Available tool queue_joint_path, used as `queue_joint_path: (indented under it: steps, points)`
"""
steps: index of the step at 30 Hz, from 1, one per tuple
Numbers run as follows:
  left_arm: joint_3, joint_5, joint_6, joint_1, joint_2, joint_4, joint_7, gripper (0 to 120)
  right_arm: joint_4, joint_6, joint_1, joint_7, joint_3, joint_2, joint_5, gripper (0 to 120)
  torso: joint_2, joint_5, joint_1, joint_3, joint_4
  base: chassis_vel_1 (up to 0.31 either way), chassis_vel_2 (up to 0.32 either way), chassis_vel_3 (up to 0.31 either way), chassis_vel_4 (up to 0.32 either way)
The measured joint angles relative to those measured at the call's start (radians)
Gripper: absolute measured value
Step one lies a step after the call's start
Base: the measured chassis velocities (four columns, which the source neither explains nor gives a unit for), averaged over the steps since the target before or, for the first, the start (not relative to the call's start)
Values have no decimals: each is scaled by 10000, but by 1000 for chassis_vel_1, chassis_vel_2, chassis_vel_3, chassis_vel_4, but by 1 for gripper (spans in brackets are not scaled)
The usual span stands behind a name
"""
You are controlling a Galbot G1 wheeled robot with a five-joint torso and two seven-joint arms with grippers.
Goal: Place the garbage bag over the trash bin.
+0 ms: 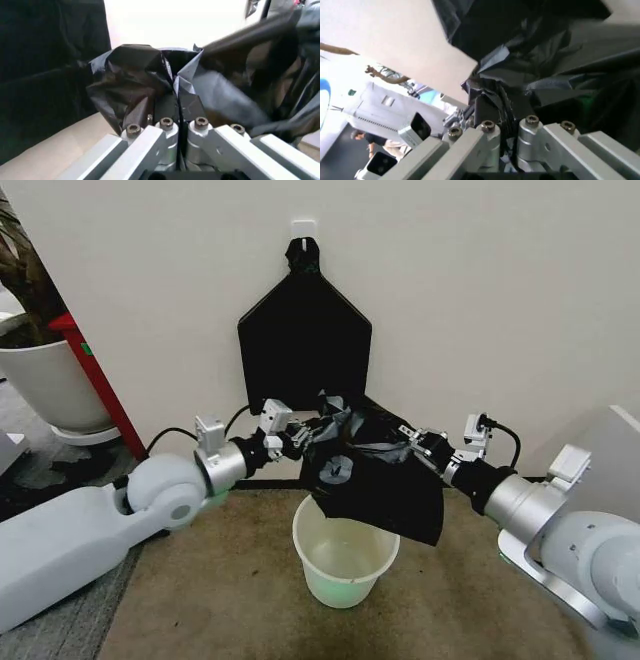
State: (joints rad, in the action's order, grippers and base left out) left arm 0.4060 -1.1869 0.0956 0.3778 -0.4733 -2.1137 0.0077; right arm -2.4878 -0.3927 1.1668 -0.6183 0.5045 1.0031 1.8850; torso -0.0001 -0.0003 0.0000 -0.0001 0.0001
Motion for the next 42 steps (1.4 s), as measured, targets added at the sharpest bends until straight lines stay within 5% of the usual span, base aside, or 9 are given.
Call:
queue_joint_path:
  steps: [11,22,30,42]
  points:
    - [-334,-2,144,925,487,-351,-572,0,430,296,-153,-173,-1653,884,-453,0,0,0,0,0,1,0,0,0,0]
    - [-299,-438,173,2115,66,36,-1678,0,1345,301,433,-843,-1046,1144,152,0,0,0,0,0,-2,0,0,0,0]
    - [-507,98,40,2577,217,165,-1812,0,2500,255,387,-859,-1663,1838,-100,0,0,4,0,1,0,0,0,0,0]
    - [-2533,-115,402,4314,788,-1517,-2237,0,604,366,933,-1968,-817,1232,-142,0,3,4,0,-1,-2,0,0,0,0]
